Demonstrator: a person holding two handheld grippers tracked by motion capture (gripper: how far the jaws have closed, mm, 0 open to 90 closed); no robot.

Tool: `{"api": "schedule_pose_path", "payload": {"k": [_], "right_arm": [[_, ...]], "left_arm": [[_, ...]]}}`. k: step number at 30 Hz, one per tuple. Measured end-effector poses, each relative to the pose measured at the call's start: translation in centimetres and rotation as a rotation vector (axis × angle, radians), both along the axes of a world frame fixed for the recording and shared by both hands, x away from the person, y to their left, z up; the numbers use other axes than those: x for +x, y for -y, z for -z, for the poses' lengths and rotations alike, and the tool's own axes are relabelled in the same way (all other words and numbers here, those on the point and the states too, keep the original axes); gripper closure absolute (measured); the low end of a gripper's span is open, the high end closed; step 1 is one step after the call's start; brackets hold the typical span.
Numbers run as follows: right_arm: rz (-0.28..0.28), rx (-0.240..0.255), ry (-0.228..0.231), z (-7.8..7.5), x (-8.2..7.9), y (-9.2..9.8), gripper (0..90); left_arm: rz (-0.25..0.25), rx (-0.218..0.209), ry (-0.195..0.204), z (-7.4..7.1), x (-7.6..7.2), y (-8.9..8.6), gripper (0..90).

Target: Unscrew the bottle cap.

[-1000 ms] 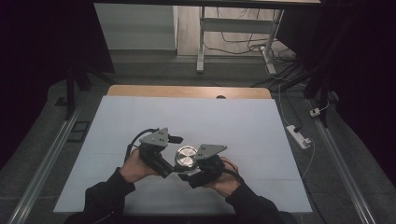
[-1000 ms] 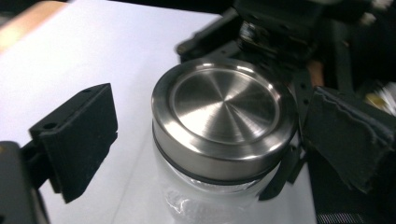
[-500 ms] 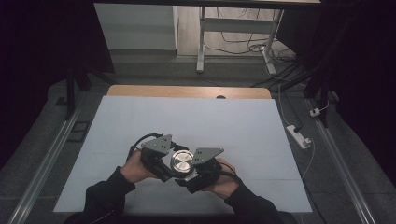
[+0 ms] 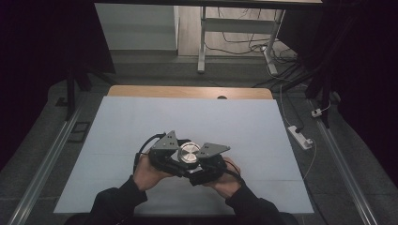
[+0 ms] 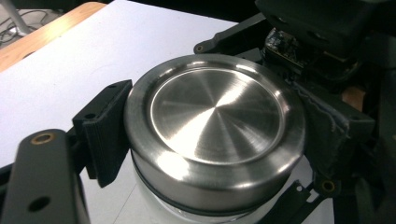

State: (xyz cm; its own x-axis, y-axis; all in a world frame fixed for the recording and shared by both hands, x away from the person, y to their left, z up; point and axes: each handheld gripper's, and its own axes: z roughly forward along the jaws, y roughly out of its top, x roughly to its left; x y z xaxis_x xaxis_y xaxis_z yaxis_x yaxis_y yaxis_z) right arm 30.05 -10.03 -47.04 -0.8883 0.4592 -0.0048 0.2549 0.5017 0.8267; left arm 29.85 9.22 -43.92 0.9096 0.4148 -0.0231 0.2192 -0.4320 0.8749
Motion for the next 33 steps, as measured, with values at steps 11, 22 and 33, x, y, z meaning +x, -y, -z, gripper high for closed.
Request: {"api": "schedule_pose_path", "payload": {"k": [11,22,33], "right_arm": [[0.036,-0.004,0.0,0.3,0.1,0.0,15.2],[0.034,0.005,-0.002,0.1,0.4,0.4,15.2],[0.046,0.005,-0.003,0.0,1.1,1.2,15.2]], "left_arm": [[-0.073,-0.033,0.019,-0.9,-0.6,-0.2,19.0],[-0.042,-0.02,0.004,-0.9,-0.4,-0.9,18.9],[-0.019,-0.025,0.003,-1.3,-1.1,-1.9,18.9]]}}
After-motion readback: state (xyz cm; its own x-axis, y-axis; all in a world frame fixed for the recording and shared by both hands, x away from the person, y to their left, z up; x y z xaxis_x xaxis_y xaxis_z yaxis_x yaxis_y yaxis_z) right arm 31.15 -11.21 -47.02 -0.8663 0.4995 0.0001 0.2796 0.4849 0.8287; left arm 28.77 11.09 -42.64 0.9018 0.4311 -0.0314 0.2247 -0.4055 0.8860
